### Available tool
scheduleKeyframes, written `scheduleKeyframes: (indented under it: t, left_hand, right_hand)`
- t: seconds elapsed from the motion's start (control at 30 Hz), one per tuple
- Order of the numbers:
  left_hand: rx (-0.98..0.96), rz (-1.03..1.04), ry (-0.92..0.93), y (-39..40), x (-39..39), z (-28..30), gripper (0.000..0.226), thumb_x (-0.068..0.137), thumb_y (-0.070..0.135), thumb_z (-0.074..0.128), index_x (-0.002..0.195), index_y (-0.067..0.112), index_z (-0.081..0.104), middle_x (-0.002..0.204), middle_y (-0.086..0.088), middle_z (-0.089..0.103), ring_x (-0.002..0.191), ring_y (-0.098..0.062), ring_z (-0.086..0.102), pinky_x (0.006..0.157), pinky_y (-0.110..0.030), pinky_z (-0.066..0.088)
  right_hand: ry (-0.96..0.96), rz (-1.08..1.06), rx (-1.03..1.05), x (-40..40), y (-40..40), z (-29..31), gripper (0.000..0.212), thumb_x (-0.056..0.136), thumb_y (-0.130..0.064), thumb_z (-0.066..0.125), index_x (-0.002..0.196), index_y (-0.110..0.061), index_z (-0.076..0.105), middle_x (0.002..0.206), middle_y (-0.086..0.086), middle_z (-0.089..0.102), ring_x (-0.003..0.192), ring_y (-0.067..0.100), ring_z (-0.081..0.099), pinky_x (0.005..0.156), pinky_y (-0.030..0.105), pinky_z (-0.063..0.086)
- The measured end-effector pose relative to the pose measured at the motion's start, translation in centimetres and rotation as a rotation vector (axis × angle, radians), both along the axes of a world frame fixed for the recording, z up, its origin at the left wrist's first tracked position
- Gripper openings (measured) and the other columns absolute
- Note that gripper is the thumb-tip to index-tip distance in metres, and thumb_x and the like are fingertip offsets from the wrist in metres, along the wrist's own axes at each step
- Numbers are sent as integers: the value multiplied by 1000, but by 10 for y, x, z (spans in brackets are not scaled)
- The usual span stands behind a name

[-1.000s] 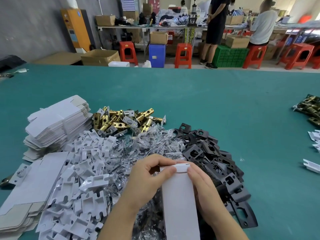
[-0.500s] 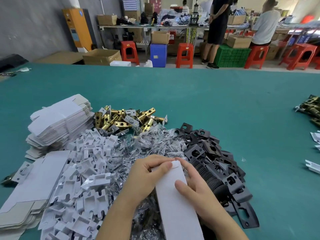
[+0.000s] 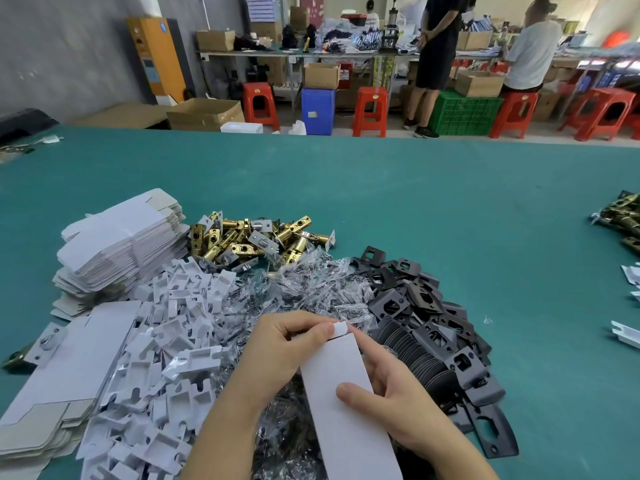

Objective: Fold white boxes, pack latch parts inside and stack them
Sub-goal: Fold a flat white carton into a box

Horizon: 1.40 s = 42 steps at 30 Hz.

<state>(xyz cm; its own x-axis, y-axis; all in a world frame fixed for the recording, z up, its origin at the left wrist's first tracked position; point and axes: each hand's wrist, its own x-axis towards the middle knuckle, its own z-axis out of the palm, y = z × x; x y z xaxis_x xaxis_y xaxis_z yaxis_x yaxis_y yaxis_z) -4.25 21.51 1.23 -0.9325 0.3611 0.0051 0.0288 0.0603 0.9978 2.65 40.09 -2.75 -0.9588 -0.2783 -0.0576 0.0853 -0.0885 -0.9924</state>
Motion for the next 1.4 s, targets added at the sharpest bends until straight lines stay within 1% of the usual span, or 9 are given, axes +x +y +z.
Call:
scheduleKeyframes:
  t: [0.23, 0.4, 0.53, 0.67, 0.8, 1.0, 1.17, 1.3, 1.4]
  left_hand:
    - [-7, -12, -27, -1, -1, 1, 14, 82, 30, 73, 89, 26, 84, 92, 0, 79, 78, -7, 69, 64, -18, 52]
    - [4, -17, -80, -1, -1, 1, 13, 84, 27, 74, 91, 23, 84, 93, -2, 79, 78, -10, 69, 61, -20, 54]
    - [-39, -36, -60, -2, -2, -2, 11, 92, 22, 74, 92, 26, 84, 99, 3, 79, 84, -8, 71, 65, -19, 55]
    - [-60, -96, -49, -2, 0, -1, 25, 91, 47, 65, 102, 33, 82, 104, 5, 78, 87, -9, 70, 71, -21, 54]
    - [-23, -178, -88, -2, 2, 0, 40, 87, 60, 62, 118, 38, 75, 111, 3, 77, 97, -15, 71, 80, -24, 57]
    - [11, -198, -96, 1, 3, 0, 43, 82, 47, 75, 124, 37, 72, 112, -1, 76, 96, -20, 72, 79, -32, 60]
    - [6, -200, -96, -1, 2, -1, 37, 86, 38, 75, 122, 37, 74, 114, 2, 76, 96, -17, 73, 77, -28, 58]
    - [-58, -219, -69, -4, 1, -1, 31, 93, 37, 61, 121, 40, 74, 119, 9, 74, 99, -13, 71, 79, -28, 56]
    - [-48, -256, -113, -8, 0, -1, 42, 95, 37, 42, 123, 38, 73, 123, 9, 73, 106, -12, 69, 85, -25, 51]
  right_hand:
    - [-55, -54, -9, -1, 0, -7, 85, 90, -25, 78, 158, -33, 29, 134, 8, 68, 117, 35, 68, 96, 56, 56]
    - [-76, -52, -31, -3, 1, -7, 86, 87, -28, 80, 157, -35, 29, 130, 11, 69, 114, 37, 69, 93, 54, 57]
    - [-82, -39, -45, -2, 1, -4, 85, 86, -27, 79, 155, -42, 30, 128, 12, 70, 111, 39, 70, 91, 54, 58]
    - [-86, -75, -64, -2, 1, -2, 83, 85, -24, 78, 154, -38, 34, 124, 16, 71, 108, 38, 71, 91, 56, 58]
    - [-82, -109, -127, -1, 3, 1, 76, 82, -28, 80, 144, -53, 44, 113, 19, 74, 94, 34, 74, 77, 43, 61]
    - [-59, -125, -190, -2, 2, -1, 69, 86, -27, 79, 141, -55, 49, 119, 17, 73, 99, 38, 73, 80, 47, 61]
    - [-73, -117, -160, -1, 3, 0, 72, 84, -31, 81, 140, -59, 47, 112, 20, 74, 96, 38, 74, 77, 44, 61]
    - [-92, -109, -137, -1, 2, 0, 74, 81, -33, 82, 142, -55, 47, 114, 18, 75, 96, 35, 75, 76, 41, 60]
    - [-107, -95, -120, -1, 3, 0, 73, 80, -35, 83, 141, -56, 48, 121, 14, 73, 102, 37, 73, 80, 45, 60]
